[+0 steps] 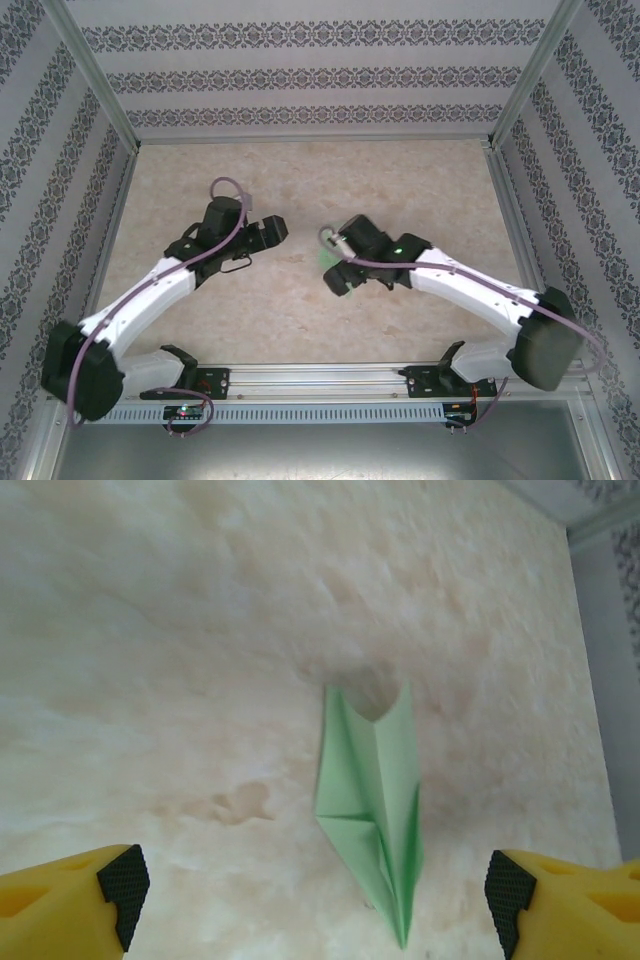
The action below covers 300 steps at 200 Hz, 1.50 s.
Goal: Fold a paper plane with a square sheet of paper (fold left side to right side)
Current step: Turn over the paper at the center of the table, then pick up the paper from the center of the table.
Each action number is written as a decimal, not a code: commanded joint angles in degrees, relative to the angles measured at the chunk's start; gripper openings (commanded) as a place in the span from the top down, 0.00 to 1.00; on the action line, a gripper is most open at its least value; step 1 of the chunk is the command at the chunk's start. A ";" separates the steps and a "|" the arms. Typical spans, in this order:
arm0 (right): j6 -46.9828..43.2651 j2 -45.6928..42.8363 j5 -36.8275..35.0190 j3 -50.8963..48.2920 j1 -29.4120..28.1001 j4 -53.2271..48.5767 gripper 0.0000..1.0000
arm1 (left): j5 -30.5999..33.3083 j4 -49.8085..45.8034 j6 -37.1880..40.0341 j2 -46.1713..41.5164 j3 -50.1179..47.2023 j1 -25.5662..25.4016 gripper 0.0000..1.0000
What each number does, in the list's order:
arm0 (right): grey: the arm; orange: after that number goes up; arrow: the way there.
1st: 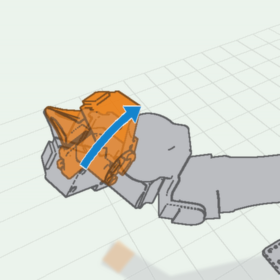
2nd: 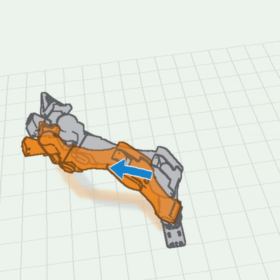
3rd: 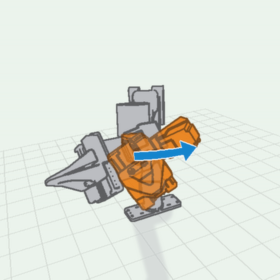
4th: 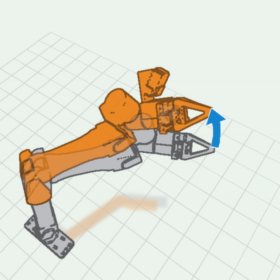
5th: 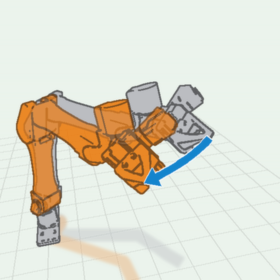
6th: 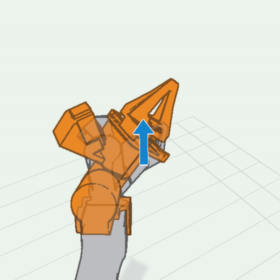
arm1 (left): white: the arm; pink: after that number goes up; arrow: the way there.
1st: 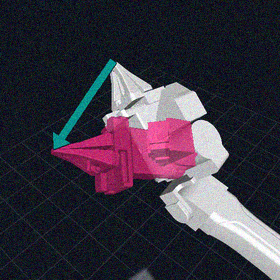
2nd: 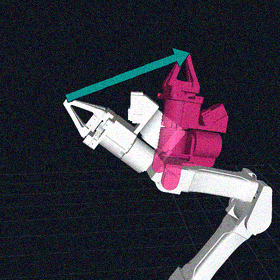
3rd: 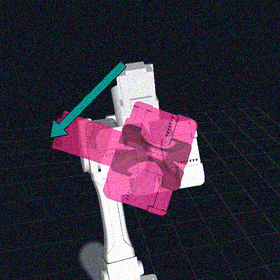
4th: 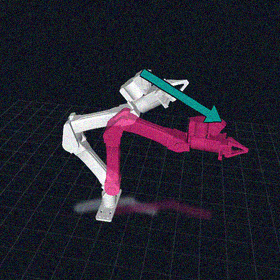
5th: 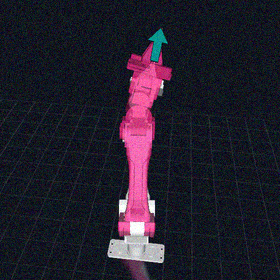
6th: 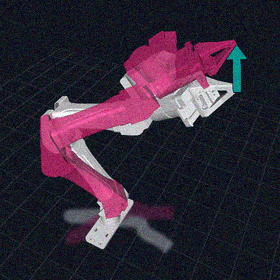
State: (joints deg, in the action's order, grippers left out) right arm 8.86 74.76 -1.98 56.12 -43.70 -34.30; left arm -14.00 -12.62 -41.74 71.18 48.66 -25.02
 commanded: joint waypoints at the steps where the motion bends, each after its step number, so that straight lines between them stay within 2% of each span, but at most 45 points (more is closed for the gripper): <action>1: 7.64 -4.27 10.10 -5.46 6.42 13.57 0.02 | -10.28 10.17 -3.12 6.89 0.64 -0.50 0.11; 33: 14.86 -7.86 16.38 -12.97 15.67 24.74 0.02 | -15.46 18.62 -5.85 18.47 3.27 -1.98 0.12; 70: 21.47 -7.68 24.11 -18.87 24.29 33.71 0.02 | -19.04 21.95 -7.07 30.20 10.08 -3.67 0.16; 110: 22.23 -8.32 26.49 -20.79 26.56 34.39 0.02 | -19.10 22.41 -9.41 38.58 15.59 -5.32 0.22; 133: 21.17 -8.23 27.73 -20.19 27.27 32.38 0.02 | -19.74 23.03 -9.68 40.92 16.96 -5.43 0.35; 176: 21.06 -7.06 30.35 -20.86 28.25 35.74 0.02 | -18.36 21.95 -4.90 39.45 15.72 -5.14 0.70; 194: 21.90 -5.22 31.47 -20.03 28.33 36.90 0.02 | -18.54 22.50 -3.03 37.71 13.98 -4.82 0.80; 234: 22.11 2.08 38.36 -16.27 28.66 40.63 0.03 | -21.67 25.71 0.51 33.60 9.39 -2.89 0.94; 275: 21.91 12.37 51.51 -14.28 29.16 51.01 0.20 | -27.59 30.90 3.54 26.60 2.38 -0.07 1.00; 300: 22.20 17.40 56.43 -13.87 29.13 55.94 0.26 | -31.45 33.92 4.53 22.97 -1.21 1.25 1.00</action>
State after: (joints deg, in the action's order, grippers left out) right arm 31.40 88.62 45.43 40.69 -15.09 13.56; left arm -39.88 15.11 -40.60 97.67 50.17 -24.97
